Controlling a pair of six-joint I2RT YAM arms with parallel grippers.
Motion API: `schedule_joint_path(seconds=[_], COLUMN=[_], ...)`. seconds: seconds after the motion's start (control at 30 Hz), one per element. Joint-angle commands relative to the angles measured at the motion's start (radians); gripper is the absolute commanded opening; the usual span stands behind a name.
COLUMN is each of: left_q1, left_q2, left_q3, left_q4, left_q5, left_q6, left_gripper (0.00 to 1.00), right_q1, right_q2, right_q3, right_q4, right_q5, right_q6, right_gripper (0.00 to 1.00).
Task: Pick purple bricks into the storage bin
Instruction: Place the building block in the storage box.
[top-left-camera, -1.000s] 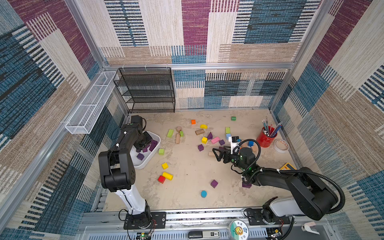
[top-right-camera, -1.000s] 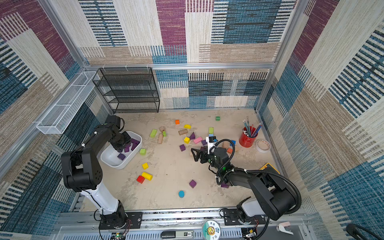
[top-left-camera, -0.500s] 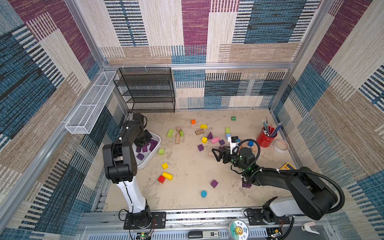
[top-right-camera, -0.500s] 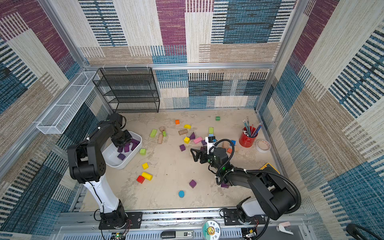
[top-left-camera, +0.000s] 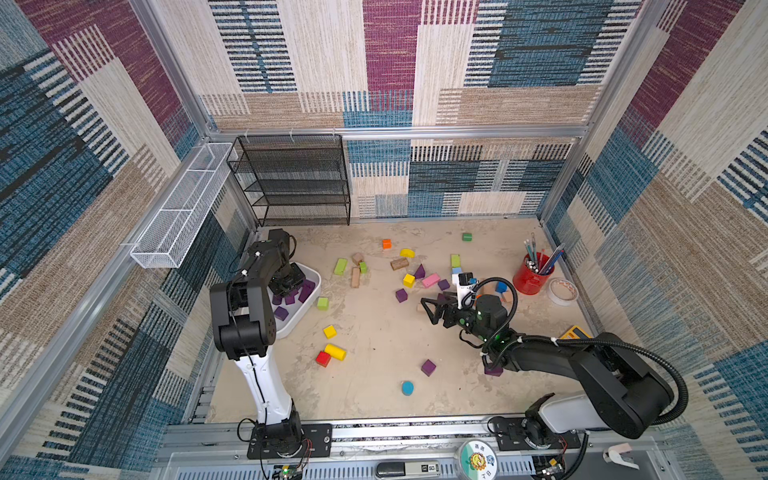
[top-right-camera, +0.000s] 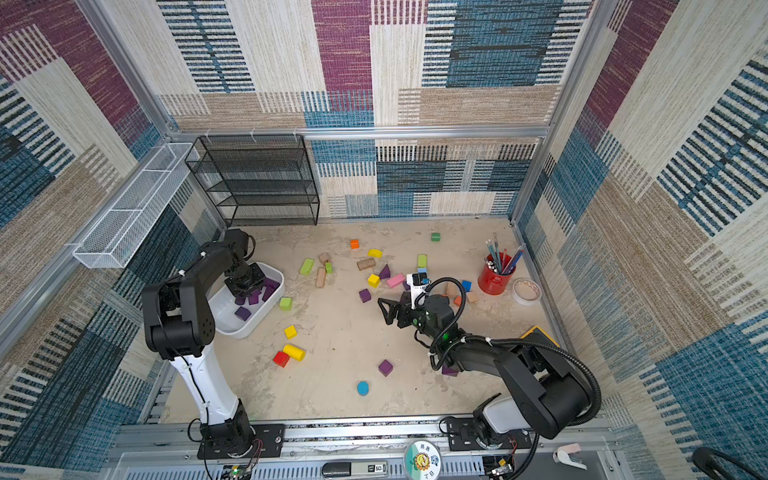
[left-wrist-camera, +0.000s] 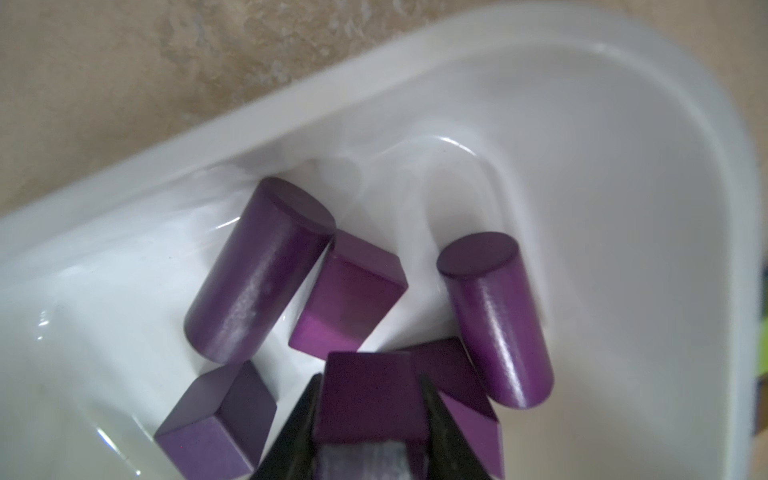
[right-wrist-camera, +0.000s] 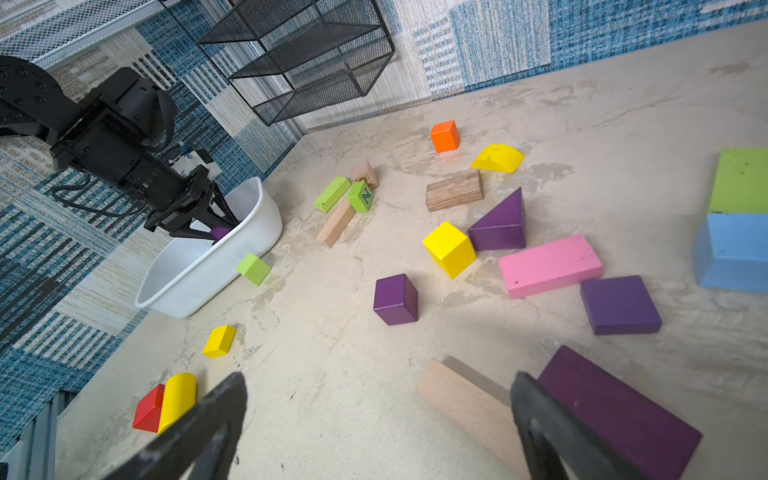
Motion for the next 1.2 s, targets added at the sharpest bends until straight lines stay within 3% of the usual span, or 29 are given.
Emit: schedule_joint_path(seconds=[0.0,0.57,1.17], left_q1=[0.001,0.001,-0.046], left_q2=[0.013,-0.066,-0.235], left_q3=[0.02,0.033,-0.062], left_q4=[-0.033,-0.066,-0.034], left_q5=[-0.01,-0.01,-0.032], left_q6=[0.035,0.06,0.083], left_gripper=[0.37,0.53,0.57], right_q1=[0.003,0.018,0.027], right_q2=[0.008,0.029,0.005], right_q3=[0.01,0.022,0.019], right_q4=[0.017,0.017,0.004], right_q5=[0.001,0.007,0.034], right_q6=[-0.005,-0.008,-0.015], right_gripper=[0.99,1.0,0.99])
